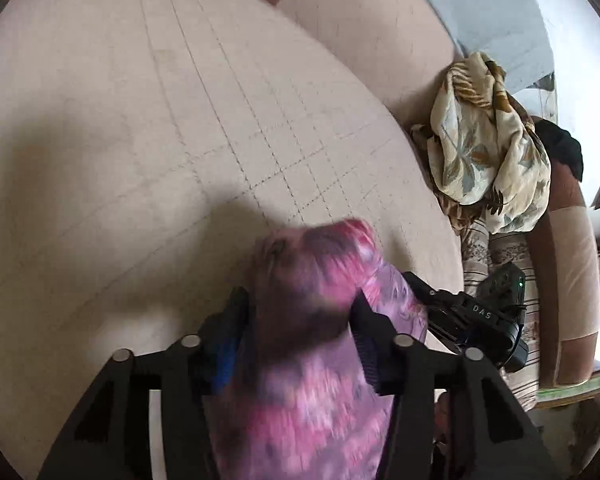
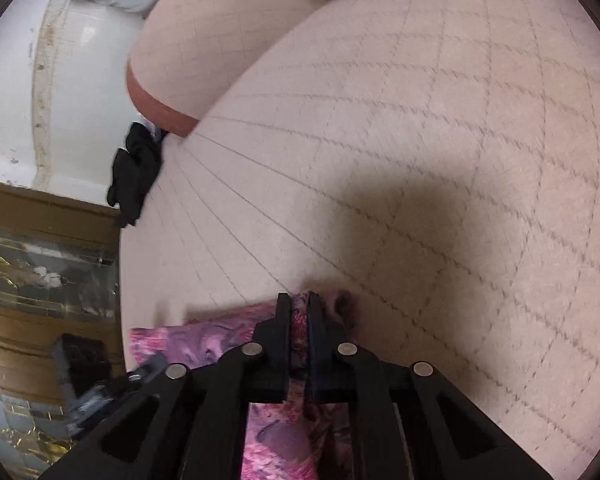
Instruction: Fold small clothes
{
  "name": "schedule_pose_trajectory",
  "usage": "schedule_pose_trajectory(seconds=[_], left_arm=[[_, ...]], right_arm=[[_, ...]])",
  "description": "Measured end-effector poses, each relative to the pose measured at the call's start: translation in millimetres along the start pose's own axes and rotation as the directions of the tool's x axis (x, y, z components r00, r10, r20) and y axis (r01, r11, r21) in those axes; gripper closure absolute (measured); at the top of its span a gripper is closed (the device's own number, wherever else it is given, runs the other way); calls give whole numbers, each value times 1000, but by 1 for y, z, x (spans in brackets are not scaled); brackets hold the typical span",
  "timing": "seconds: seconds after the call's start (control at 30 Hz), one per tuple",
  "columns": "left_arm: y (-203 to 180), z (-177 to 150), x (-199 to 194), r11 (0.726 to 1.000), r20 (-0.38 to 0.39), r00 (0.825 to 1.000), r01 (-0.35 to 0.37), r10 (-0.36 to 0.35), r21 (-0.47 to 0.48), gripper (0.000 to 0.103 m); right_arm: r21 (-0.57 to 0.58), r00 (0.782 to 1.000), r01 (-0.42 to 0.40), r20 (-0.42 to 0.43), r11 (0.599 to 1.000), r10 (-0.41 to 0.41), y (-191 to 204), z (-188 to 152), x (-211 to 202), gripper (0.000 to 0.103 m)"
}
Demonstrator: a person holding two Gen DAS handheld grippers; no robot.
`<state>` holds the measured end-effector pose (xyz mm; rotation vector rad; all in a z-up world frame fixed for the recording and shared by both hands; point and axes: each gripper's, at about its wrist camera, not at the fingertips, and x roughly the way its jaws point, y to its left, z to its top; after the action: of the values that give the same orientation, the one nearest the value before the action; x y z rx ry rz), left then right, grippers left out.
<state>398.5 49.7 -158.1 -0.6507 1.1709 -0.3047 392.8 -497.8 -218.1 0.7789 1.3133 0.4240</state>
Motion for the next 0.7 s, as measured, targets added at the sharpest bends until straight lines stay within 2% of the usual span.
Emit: schedule_pose_trajectory(seconds=[0.03, 0.1, 0.13, 0.17, 0.27, 0.33, 0.37, 0.4, 0.43, 0.5, 0.53, 0.57, 0.6, 0.67, 0.7], left_arm=[[-6, -9, -15, 999, 29, 1000, -7, 6, 38, 29], [-10, -29, -37, 997, 76, 997, -33, 28, 71, 24], [-12, -46, -44, 994, 84, 995, -64, 57, 86, 24], [-13, -62, -48, 989, 82, 992, -109, 101, 98, 24], [-6, -116, -57, 953, 110, 960, -270, 256, 140, 24], [0, -141, -57, 946, 89, 957, -287, 276, 148, 24], [6, -151, -56, 950, 69, 959, -284, 277, 132, 25], [11, -159, -52, 956, 46, 962, -272, 268, 109, 34], [13, -164, -48, 961, 26, 967, -254, 253, 108, 57], [6, -173, -40, 965, -3, 975, -221, 224, 139, 87], [1, -177, -44, 953, 21, 966, -257, 257, 161, 91], [-6, -180, -50, 940, 42, 958, -285, 282, 189, 92], [-14, -182, -55, 935, 59, 958, -287, 281, 207, 92], [-21, -187, -67, 930, 86, 957, -288, 275, 228, 92], [-18, -189, -66, 924, 79, 951, -309, 299, 227, 80]], right_arm=[[22, 1000, 11, 24, 1000, -12, 2, -11, -4, 77], [18, 997, 0, 80, 1000, -1, 3, -31, -26, 31], [15, 993, 1, 119, 1000, -3, 6, -50, -38, 25], [5, 991, 6, 132, 1000, -7, 7, -68, -48, 24], [-49, 996, 12, 87, 999, -8, 7, -133, -69, 24], [-91, 998, 33, 60, 995, -28, 8, -178, -72, 27], [-104, 998, 35, 50, 994, -29, 9, -193, -70, 34], [-105, 999, 23, 36, 994, -20, 13, -211, -61, 41], [-99, 1000, 12, 23, 995, -10, 17, -218, -51, 44], [-113, 1000, 13, 3, 994, -13, 31, -236, -29, 59], [-124, 999, 31, -19, 992, -33, 35, -236, -20, 69], [-130, 997, 56, -39, 990, -61, 39, -231, -12, 99], [-119, 994, 98, -39, 988, -104, 45, -238, -3, 98], [-105, 996, 85, -17, 991, -88, 47, -240, -8, 98], [-121, 996, 91, 13, 988, -90, 57, -247, -11, 98]])
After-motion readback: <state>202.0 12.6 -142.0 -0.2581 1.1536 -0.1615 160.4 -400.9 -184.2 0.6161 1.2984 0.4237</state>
